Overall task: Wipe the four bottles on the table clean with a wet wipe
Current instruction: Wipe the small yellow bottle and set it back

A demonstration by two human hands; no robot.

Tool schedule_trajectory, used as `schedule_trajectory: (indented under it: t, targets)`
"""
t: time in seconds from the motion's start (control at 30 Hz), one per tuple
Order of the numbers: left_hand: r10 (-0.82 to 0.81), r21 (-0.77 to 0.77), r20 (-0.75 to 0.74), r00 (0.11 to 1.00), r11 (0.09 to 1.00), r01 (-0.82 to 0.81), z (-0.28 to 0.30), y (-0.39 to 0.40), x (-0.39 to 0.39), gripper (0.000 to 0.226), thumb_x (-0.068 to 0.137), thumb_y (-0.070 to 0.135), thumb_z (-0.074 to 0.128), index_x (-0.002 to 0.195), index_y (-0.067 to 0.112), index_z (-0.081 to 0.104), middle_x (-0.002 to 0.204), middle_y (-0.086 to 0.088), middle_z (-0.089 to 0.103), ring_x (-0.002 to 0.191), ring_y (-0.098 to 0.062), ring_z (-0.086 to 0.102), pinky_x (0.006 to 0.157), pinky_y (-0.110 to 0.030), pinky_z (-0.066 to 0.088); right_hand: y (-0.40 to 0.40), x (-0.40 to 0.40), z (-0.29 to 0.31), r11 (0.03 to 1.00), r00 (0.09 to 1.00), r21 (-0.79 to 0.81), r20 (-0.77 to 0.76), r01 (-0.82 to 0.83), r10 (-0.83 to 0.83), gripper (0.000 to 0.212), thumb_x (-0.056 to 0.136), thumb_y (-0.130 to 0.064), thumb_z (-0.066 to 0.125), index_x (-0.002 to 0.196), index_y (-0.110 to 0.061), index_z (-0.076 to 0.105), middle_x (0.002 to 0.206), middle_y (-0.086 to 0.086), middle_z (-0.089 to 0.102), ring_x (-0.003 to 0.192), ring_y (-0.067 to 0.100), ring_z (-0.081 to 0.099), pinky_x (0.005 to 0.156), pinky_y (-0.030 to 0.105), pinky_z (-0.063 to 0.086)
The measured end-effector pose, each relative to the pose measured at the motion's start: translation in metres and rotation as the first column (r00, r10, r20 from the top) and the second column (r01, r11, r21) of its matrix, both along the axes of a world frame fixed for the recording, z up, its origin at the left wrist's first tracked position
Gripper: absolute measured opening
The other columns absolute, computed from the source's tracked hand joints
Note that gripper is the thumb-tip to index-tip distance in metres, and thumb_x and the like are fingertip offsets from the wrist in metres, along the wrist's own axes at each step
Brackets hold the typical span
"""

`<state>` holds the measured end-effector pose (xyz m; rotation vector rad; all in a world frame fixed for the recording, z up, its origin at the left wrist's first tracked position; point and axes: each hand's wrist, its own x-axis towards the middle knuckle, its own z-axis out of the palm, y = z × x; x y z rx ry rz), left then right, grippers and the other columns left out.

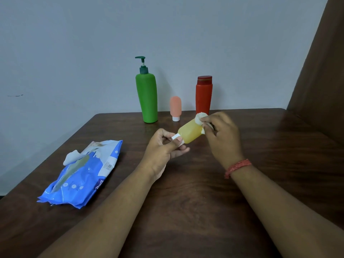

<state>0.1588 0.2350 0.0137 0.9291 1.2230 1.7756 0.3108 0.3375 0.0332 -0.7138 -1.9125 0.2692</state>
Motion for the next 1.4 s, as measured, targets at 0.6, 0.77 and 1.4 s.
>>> schedule_trajectory:
  t: [0.6, 0.77, 1.4]
  targets:
    - [-0.046, 0.051, 0.181, 0.982, 0.998, 0.037, 0.003, 0.002, 0.007, 0.020, 0.087, 0.010, 0.066, 0.091, 0.008, 0.047, 0.082, -0.014, 0.067, 0.071, -0.021, 0.069, 0.071, -0.037, 0.062, -0.009, -0.014, -0.011, 0.975, 0.989, 0.185, 0.099, -0.126, 0.109, 0.013, 0.084, 0.000, 0.071, 0.095, -0.006, 0.073, 0.093, 0.004, 0.061, 0.086, 0.012, 0.057, 0.076, 0.015, 0.040]
    - [-0.046, 0.032, 0.108, 0.993, 0.999, 0.042, 0.002, 0.000, 0.002, 0.018, 0.092, 0.009, 0.064, 0.095, 0.010, 0.046, 0.083, -0.016, 0.067, 0.071, -0.018, 0.069, 0.070, -0.036, 0.063, -0.016, -0.015, -0.012, 0.959, 0.954, 0.181, 0.246, -0.219, 0.171, 0.011, 0.087, -0.004, 0.070, 0.097, -0.008, 0.074, 0.095, 0.003, 0.060, 0.085, 0.008, 0.053, 0.074, 0.018, 0.041]
    - [-0.124, -0.021, 0.101, 0.987, 0.992, 0.126, 0.002, -0.001, 0.004, 0.009, 0.100, 0.005, 0.054, 0.093, 0.007, 0.048, 0.097, -0.020, 0.057, 0.071, -0.021, 0.066, 0.076, -0.042, 0.062, 0.020, 0.011, -0.001, 0.811, 0.864, -0.417, -0.463, -0.410, 0.198, 0.018, 0.096, -0.015, 0.064, 0.111, -0.019, 0.072, 0.110, 0.000, 0.073, 0.104, 0.016, 0.069, 0.089, 0.039, 0.059]
